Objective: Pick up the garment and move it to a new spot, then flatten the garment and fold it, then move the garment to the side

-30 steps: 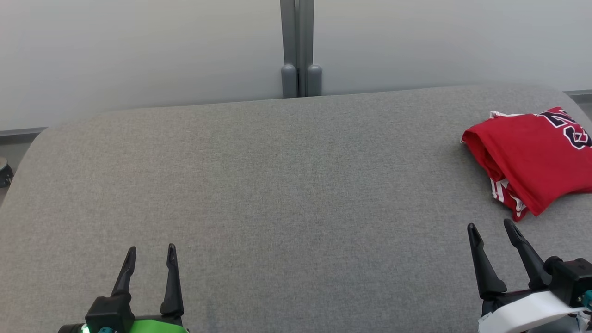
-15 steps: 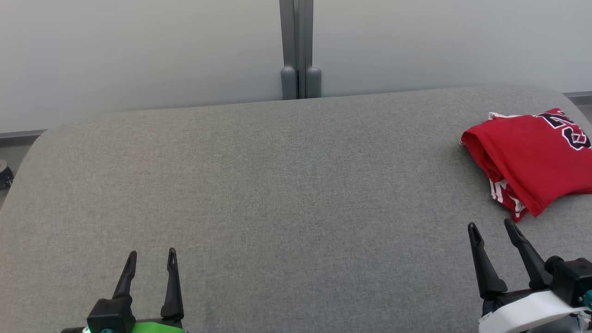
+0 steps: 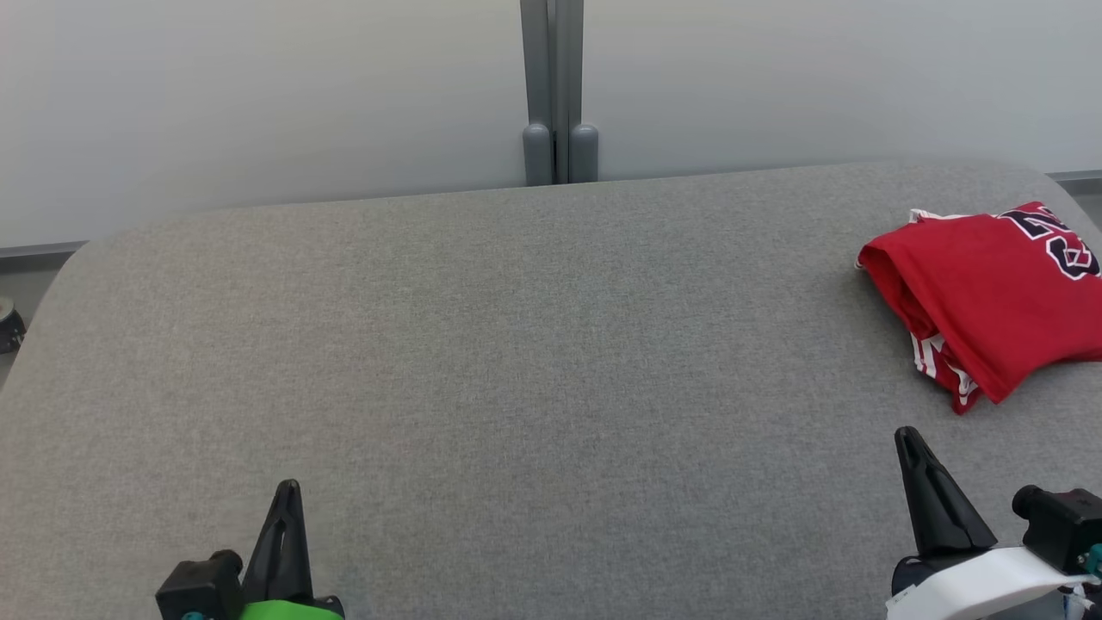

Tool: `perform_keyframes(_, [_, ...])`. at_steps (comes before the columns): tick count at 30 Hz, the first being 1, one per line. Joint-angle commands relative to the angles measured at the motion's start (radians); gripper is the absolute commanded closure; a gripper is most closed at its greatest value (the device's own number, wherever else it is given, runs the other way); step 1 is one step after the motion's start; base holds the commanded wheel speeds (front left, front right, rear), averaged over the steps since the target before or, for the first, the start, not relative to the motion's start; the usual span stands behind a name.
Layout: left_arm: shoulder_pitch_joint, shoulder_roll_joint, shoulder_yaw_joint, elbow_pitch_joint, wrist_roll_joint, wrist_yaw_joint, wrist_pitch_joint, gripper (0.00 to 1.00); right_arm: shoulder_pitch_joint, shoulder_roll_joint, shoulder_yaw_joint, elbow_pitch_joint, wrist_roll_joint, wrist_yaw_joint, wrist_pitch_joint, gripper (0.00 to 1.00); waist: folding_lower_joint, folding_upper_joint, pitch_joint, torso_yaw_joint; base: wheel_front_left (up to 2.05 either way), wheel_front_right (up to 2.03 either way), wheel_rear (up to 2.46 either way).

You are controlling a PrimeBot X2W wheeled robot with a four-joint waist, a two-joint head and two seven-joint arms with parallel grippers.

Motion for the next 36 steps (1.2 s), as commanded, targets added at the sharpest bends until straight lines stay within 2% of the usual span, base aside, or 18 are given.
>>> perform_keyframes(1, [-0.016, 0.003, 0.020, -0.017, -0.047, -0.009, 0.008, 1.00, -0.023, -0.004, -0.003, -0.002, 0.052, 0.000, 0.004, 1.00, 0.0000, 0.0000, 0.000, 0.000, 0.00, 0.00, 0.00])
perform_keyframes(16, [-0.057, -0.018, 0.079, -0.011, -0.289, -0.046, 0.068, 1.00, -0.091, -0.010, 0.003, 0.078, 0.324, 0.000, 0.016, 1.00, 0.0000, 0.0000, 0.002, -0.001, 0.00, 0.00, 0.00])
perform_keyframes(36, [-0.098, -0.044, 0.145, -0.007, -0.550, -0.087, 0.133, 1.00, -0.158, -0.027, 0.025, 0.155, 0.632, 0.000, 0.015, 1.00, 0.0000, 0.0000, 0.005, -0.002, 0.00, 0.00, 0.00])
